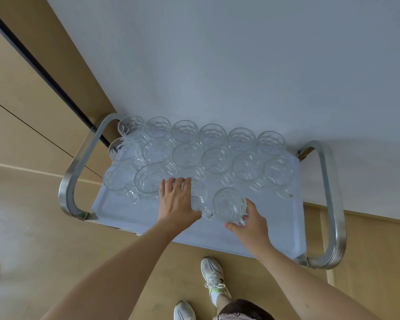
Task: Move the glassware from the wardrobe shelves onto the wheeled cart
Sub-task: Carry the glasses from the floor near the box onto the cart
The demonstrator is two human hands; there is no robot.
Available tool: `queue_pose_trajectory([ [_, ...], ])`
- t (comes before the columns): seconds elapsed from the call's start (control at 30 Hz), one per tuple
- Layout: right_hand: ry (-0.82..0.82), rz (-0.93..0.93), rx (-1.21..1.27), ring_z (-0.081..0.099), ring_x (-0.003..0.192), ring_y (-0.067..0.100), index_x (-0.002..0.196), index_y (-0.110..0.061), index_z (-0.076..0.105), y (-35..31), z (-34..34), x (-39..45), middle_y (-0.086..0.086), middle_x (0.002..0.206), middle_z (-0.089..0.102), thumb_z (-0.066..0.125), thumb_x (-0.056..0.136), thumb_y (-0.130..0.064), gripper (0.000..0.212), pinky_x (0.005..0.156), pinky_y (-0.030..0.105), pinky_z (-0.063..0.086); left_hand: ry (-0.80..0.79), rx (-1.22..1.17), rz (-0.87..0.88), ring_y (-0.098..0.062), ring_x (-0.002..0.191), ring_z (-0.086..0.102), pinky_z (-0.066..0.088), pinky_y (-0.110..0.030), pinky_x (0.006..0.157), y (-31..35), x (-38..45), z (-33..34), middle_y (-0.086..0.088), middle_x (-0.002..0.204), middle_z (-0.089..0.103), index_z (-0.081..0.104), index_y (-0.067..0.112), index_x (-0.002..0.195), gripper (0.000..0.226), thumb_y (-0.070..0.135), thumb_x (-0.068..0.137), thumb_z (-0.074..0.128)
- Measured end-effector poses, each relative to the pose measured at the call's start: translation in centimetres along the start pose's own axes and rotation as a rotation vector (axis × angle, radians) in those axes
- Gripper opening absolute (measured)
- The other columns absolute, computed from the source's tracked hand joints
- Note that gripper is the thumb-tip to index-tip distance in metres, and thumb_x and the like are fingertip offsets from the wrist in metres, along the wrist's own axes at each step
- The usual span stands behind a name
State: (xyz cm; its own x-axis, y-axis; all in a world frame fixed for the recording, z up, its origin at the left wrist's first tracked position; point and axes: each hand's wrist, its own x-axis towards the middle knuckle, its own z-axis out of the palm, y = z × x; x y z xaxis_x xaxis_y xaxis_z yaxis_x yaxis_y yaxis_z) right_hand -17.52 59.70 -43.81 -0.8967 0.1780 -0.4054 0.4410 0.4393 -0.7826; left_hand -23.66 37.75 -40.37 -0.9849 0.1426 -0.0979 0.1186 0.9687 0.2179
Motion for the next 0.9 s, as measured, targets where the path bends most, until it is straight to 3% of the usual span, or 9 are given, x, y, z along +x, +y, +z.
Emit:
queue_pose_trajectory([
  [0.17, 0.003, -0.015, 0.021, 0.06, 0.104, 0.012, 0.142, -0.031, 0.045, -0.4, 0.7, 0.8, -0.011, 0.109, 0.063, 0.091, 0.07, -0.028, 0.085, 0.078, 0.018, 0.045, 0.003, 0.041, -0.022, -0.031, 0.142, 0.027, 0.003, -0.049, 0.125, -1.0, 1.1, -0.6, -0.001, 0.148, 0.044, 0.036, 0.018, 0.148, 0.096, 0.049, 0.068, 0.076],
  [0.27, 0.001, -0.024, 0.034, 0.061, 0.105, 0.013, 0.141, -0.031, 0.045, -0.8, 1.3, 1.3, -0.01, 0.11, 0.064, 0.091, 0.071, -0.029, 0.084, 0.085, 0.026, 0.049, -0.011, 0.049, -0.035, -0.033, 0.148, 0.02, 0.0, -0.05, 0.125, -1.2, 1.4, -0.5, -0.001, 0.155, 0.04, 0.032, 0.018, 0.152, 0.098, 0.052, 0.072, 0.076],
  [0.43, -0.004, -0.019, 0.037, 0.061, 0.106, 0.014, 0.143, -0.028, 0.044, -1.6, 2.1, 2.3, -0.005, 0.116, 0.066, 0.091, 0.07, -0.032, 0.087, 0.085, 0.026, 0.049, -0.007, 0.05, -0.05, -0.032, 0.153, 0.011, -0.002, -0.051, 0.125, -1.4, 1.6, 0.0, -0.004, 0.161, 0.034, 0.027, 0.019, 0.154, 0.097, 0.054, 0.076, 0.073],
  [0.9, -0.012, -0.011, 0.012, 0.062, 0.108, 0.015, 0.146, -0.027, 0.041, -2.3, 2.8, 3.6, -0.004, 0.122, 0.065, 0.092, 0.07, -0.034, 0.092, 0.092, 0.033, 0.052, -0.045, 0.05, -0.062, -0.03, 0.155, 0.005, 0.0, -0.05, 0.125, -1.8, 2.3, -0.1, -0.004, 0.166, 0.023, 0.022, 0.021, 0.155, 0.094, 0.053, 0.081, 0.07],
])
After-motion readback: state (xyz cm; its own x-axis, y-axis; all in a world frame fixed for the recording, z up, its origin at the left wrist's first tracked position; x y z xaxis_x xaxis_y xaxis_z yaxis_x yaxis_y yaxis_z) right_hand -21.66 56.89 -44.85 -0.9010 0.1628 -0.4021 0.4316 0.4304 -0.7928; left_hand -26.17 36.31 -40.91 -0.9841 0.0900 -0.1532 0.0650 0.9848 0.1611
